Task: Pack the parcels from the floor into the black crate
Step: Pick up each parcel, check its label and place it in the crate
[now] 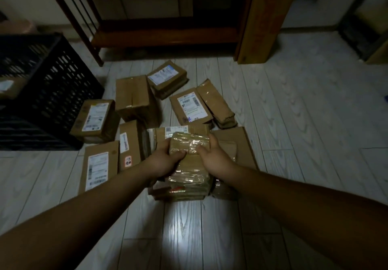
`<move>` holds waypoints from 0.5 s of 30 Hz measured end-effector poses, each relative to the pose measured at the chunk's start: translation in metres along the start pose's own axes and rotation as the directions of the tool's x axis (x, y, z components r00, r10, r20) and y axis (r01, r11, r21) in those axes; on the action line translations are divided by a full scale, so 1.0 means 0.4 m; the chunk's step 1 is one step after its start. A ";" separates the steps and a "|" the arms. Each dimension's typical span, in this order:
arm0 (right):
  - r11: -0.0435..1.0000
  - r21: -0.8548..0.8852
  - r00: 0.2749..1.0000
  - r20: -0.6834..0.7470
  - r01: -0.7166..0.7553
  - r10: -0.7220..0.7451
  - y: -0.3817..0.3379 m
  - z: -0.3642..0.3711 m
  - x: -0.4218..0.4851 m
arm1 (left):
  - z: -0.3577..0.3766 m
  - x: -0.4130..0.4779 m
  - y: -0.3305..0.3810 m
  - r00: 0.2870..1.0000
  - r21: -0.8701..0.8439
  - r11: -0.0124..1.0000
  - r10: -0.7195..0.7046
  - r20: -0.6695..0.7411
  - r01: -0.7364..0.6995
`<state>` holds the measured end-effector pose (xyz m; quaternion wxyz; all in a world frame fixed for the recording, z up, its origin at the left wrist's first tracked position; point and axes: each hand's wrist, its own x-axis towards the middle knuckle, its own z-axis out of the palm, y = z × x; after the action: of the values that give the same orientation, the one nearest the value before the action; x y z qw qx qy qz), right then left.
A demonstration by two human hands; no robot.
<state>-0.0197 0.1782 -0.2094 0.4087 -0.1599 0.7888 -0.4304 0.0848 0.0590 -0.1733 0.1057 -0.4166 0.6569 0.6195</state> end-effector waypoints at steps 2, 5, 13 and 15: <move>0.995 0.083 0.997 -0.041 0.061 -0.058 -0.044 -0.026 0.001 | -0.018 -0.007 0.038 0.998 -0.066 0.996 0.057 -0.037 -0.060; 0.967 0.178 0.981 -0.104 0.180 -0.163 -0.133 -0.071 0.005 | -0.042 -0.019 0.107 0.971 -0.163 0.961 0.206 -0.121 -0.224; 0.831 0.182 0.833 -0.308 0.525 -0.459 -0.323 -0.152 -0.046 | -0.073 -0.077 0.272 0.817 -0.287 0.765 0.533 -0.222 -0.577; 0.788 0.223 0.815 -0.251 0.574 -0.523 -0.341 -0.158 -0.059 | -0.076 -0.091 0.295 0.791 -0.316 0.726 0.552 -0.262 -0.611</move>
<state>-0.0681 0.1483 -0.0683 0.2130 -0.2827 0.6692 -0.6533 0.0391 0.0331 -0.0572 -0.2276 -0.2466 0.6257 0.7042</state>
